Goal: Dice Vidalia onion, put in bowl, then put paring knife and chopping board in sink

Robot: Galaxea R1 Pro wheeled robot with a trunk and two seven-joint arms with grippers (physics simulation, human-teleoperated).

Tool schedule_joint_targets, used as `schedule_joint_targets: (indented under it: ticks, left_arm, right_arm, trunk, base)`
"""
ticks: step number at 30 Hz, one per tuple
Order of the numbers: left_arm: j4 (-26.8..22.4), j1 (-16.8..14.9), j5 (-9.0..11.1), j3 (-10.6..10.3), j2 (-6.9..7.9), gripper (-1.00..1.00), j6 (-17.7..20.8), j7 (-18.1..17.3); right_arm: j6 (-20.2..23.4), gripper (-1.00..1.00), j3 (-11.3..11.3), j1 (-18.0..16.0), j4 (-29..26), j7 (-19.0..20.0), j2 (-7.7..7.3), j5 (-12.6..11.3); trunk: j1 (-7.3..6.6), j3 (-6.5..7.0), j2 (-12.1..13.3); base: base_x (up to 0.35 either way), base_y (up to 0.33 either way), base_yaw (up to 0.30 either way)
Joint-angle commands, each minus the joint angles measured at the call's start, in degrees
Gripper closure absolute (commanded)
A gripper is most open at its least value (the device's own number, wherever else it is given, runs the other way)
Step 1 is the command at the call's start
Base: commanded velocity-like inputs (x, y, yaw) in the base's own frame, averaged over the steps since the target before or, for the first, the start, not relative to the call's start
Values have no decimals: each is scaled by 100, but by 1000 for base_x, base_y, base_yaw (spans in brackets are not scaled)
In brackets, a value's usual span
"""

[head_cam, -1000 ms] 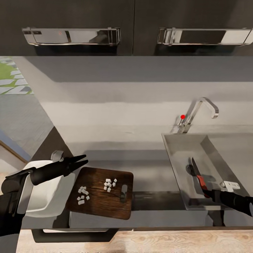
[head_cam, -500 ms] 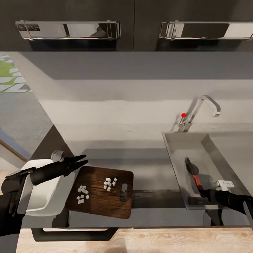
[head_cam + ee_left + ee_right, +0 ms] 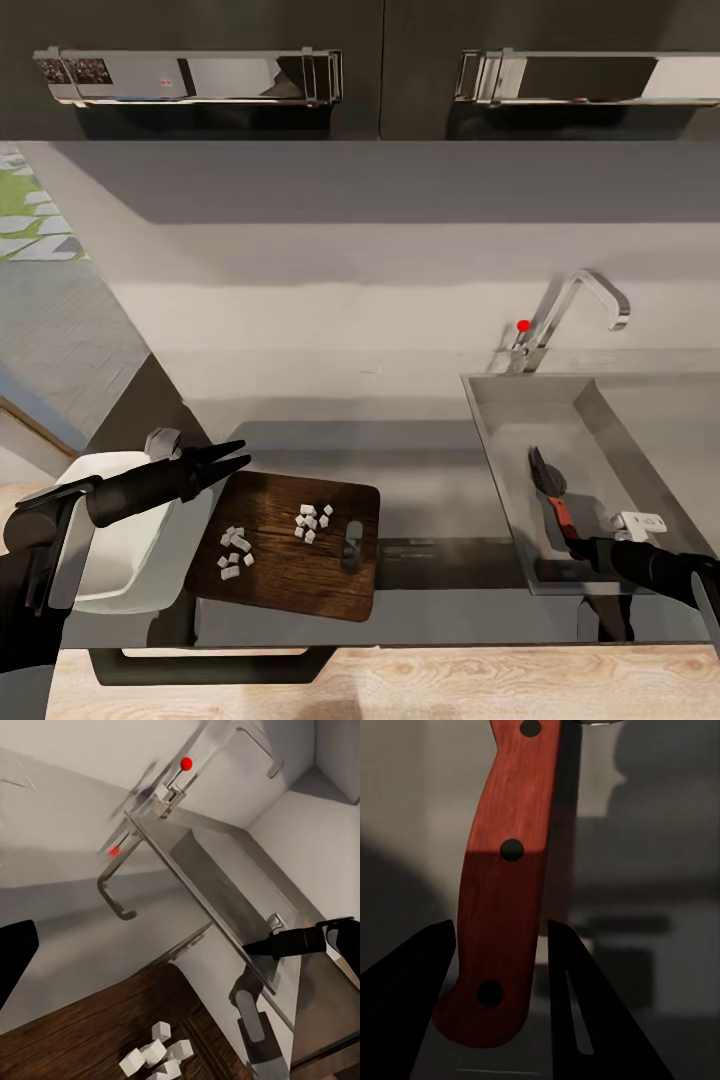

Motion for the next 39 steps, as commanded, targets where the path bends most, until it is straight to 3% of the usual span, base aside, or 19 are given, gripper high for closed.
schedule_joint_targets:
  ticks: [1,6,7,11,22,28,33,37,38,39]
  left_arm:
    - [-2,-4,15,3,2,-100,54,-9]
    - [-2,-4,15,7,2,-100,54,-9]
    - [-2,-4,15,7,2,-100,54,-9]
    - [-2,-4,23,8,2,-100,54,-9]
    - [-2,-4,24,8,2,-100,54,-9]
    - [-2,-4,24,8,5,-100,54,-9]
    - [-2,-4,37,13,14,-100,50,-17]
    - [-2,-4,34,10,19,-100,46,-18]
    - [-2,-4,36,9,19,-100,45,-18]
    - [-2,-4,40,3,19,-100,40,-24]
  right_arm:
    - [13,100,-9,-2,148,33,-1,148]
    - [-80,100,0,-3,148,33,5,164]
    - [-175,-100,3,-2,146,35,6,168]
    - [-437,-100,2,-2,140,30,45,202]
    - [-452,-100,-9,-4,139,29,69,295]
    - [-391,-100,-33,-7,-334,143,120,253]
    - [33,-100,-88,-10,-890,618,157,259]
    - [458,-100,-353,-10,-1146,979,112,255]
    - [560,-100,-495,-10,-1167,1124,94,254]
    - [690,-100,-867,-10,-1193,1524,1,254]
  trunk:
    - [3,-10,-9]
    - [3,-11,-9]
    - [3,-11,-9]
    - [3,-11,-9]
    - [3,-7,-9]
    - [3,39,-9]
    - [3,86,-9]
    - [3,124,-9]
    - [3,133,-9]
    - [3,143,-9]
  base:
    - [0,0,0]
    - [0,0,0]
    - [0,0,0]
    - [0,0,0]
    - [0,0,0]
    - [0,0,-67]
    - [0,0,-92]
    - [0,0,-88]
    - [0,0,-68]
    - [0,0,-22]
